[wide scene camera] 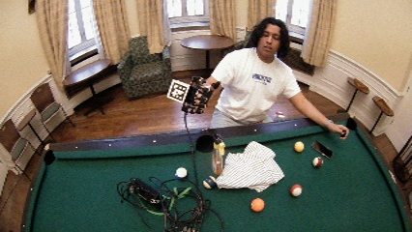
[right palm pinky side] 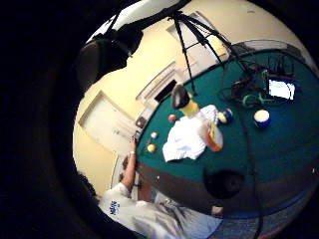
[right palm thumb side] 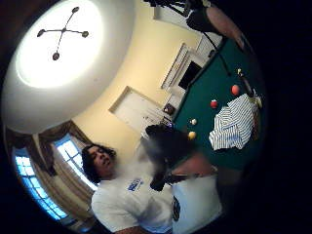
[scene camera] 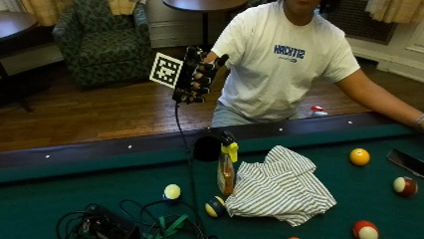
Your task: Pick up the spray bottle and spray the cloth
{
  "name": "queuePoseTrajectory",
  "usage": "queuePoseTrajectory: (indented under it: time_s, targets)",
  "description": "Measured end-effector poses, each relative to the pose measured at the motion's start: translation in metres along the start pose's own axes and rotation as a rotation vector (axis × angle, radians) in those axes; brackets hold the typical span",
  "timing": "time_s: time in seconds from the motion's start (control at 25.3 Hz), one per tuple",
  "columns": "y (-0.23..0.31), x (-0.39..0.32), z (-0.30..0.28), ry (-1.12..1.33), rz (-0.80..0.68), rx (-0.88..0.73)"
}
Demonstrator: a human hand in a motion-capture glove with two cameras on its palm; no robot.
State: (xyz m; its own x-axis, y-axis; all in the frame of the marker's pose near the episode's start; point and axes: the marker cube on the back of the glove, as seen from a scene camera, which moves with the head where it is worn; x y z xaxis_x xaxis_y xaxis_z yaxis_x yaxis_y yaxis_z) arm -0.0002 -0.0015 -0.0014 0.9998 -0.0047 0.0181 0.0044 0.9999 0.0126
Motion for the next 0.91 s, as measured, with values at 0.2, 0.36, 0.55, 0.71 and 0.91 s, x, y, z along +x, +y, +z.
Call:
queuePoseTrajectory:
  time_s: [0.2, 0.36, 0.55, 0.71, 0.91]
  targets:
    - [0.005, 0.0, -0.007, -0.076, -0.023, 0.005]
    - [0.006, -0.001, -0.009, -0.125, -0.066, 0.023]
    - [0.008, 0.002, -0.004, -0.106, -0.101, 0.003]
    - [0.008, 0.006, -0.001, -0.072, -0.096, -0.031]
    - [0.01, 0.012, -0.004, 0.018, -0.118, -0.012]
